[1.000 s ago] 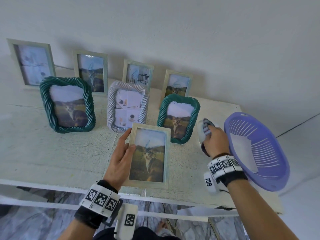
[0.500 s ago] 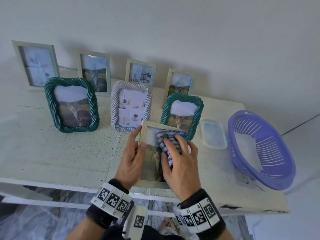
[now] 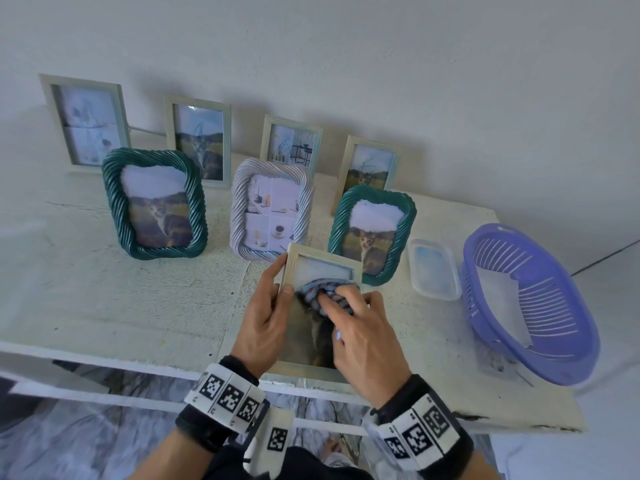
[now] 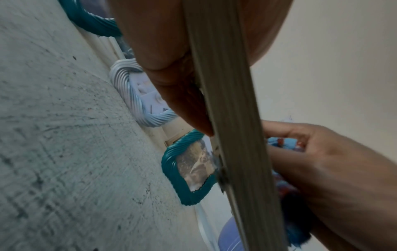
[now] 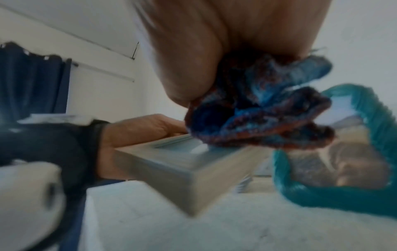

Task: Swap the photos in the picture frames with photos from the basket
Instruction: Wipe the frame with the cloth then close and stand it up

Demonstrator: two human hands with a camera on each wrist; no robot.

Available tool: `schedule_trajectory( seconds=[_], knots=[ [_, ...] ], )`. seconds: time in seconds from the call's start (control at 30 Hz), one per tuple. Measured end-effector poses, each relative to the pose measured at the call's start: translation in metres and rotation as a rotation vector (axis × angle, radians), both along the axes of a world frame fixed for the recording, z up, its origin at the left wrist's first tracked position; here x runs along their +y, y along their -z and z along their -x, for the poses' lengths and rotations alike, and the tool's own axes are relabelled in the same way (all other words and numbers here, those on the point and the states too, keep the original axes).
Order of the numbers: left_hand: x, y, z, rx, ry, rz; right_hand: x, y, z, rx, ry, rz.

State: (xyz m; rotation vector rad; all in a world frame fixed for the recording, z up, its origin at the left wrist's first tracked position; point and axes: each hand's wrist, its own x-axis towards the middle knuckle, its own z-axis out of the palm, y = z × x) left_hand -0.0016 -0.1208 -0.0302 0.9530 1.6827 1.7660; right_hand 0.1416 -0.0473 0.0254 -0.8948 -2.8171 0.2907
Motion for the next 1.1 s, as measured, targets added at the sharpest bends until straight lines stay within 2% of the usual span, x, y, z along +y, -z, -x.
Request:
schedule_trajectory(
  seconds=[0.13, 0.3, 0.43, 0.6, 0.7, 0.77, 0.9, 1.03, 1.1],
  knots=[
    [-0.001, 0.001, -0.006, 0.056, -0.028, -0.005, 0.017, -0.009, 0.009, -0.029, 0.077, -0.049],
    [0.000, 0.003, 0.010, 0.044, -0.031, 0.015, 0.001, -0.012, 0.006, -0.052, -0.091, -0.024],
    [0.000, 0.002, 0.004, 0.052, -0.020, 0.004, 0.023, -0.019, 0.016, -0.053, 0.047, -0.088],
    [-0.006, 0.003, 0.012, 0.078, -0.059, 0.033, 0.003, -0.016, 0.012, -0.071, -0.119, -0.058],
    [-0.010, 0.004, 0.008, 0.109, -0.074, 0.029, 0.025, -0.019, 0.018, -0.085, -0.003, -0.100],
    [-0.010, 0.003, 0.009, 0.094, -0.072, 0.025, 0.026, -0.020, 0.021, -0.088, 0.012, -0.109],
    [-0.016, -0.003, 0.018, 0.095, -0.101, 0.057, 0.006, -0.018, 0.007, -0.092, -0.168, -0.081],
    [-0.013, -0.004, 0.021, 0.064, -0.072, 0.060, 0.028, -0.024, 0.015, -0.088, -0.041, -0.163],
    [-0.011, -0.002, 0.026, 0.011, -0.065, 0.062, 0.025, -0.023, 0.017, -0.083, -0.078, -0.146]
  ],
)
